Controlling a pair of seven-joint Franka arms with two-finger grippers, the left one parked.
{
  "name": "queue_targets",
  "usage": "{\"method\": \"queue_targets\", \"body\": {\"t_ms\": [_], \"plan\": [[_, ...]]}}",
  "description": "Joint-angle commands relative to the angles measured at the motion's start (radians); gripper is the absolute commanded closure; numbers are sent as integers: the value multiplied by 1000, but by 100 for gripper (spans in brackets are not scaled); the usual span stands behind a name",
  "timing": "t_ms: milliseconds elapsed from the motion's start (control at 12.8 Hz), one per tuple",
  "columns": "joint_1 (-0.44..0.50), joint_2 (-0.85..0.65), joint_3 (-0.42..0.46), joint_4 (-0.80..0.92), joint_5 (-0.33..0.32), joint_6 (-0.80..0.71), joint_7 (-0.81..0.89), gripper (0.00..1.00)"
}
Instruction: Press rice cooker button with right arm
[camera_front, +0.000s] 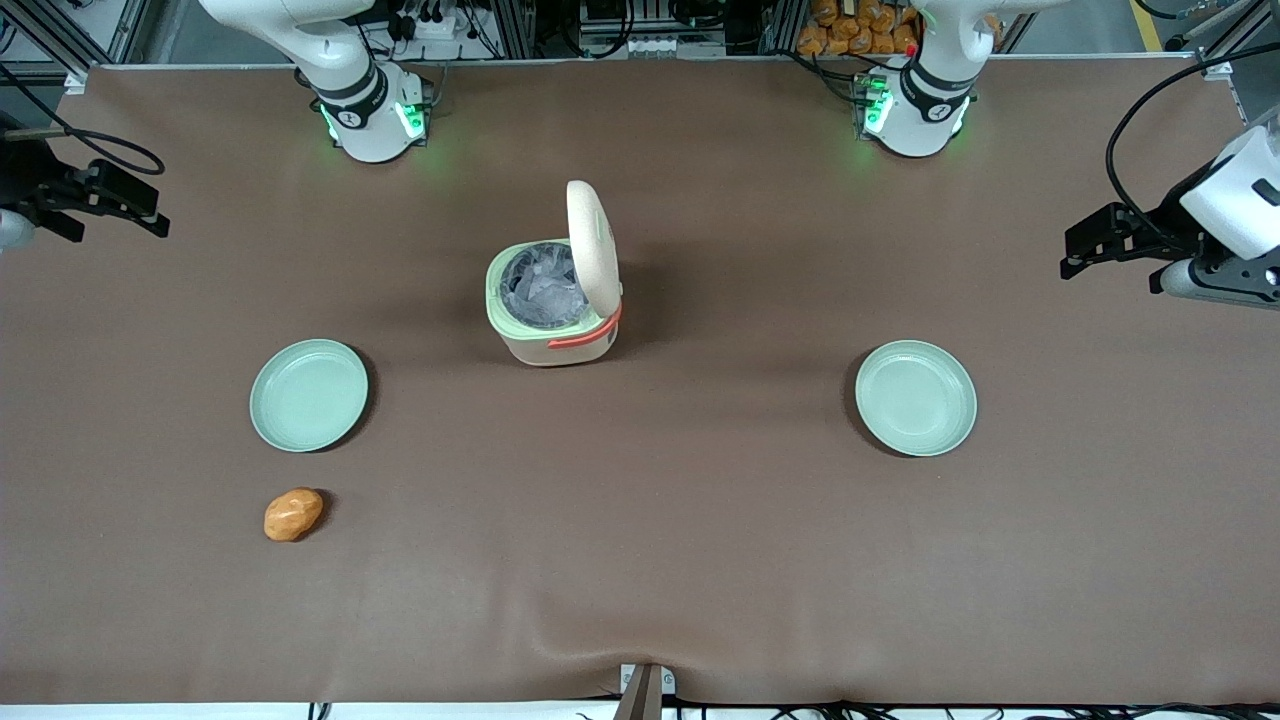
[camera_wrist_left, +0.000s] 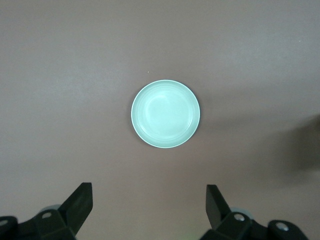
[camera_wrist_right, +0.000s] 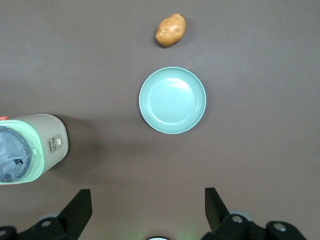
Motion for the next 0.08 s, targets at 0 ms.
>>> {"method": "queue_targets", "body": {"t_ms": [0], "plan": [[-19, -17, 18, -7, -11, 9, -7, 0]]}}
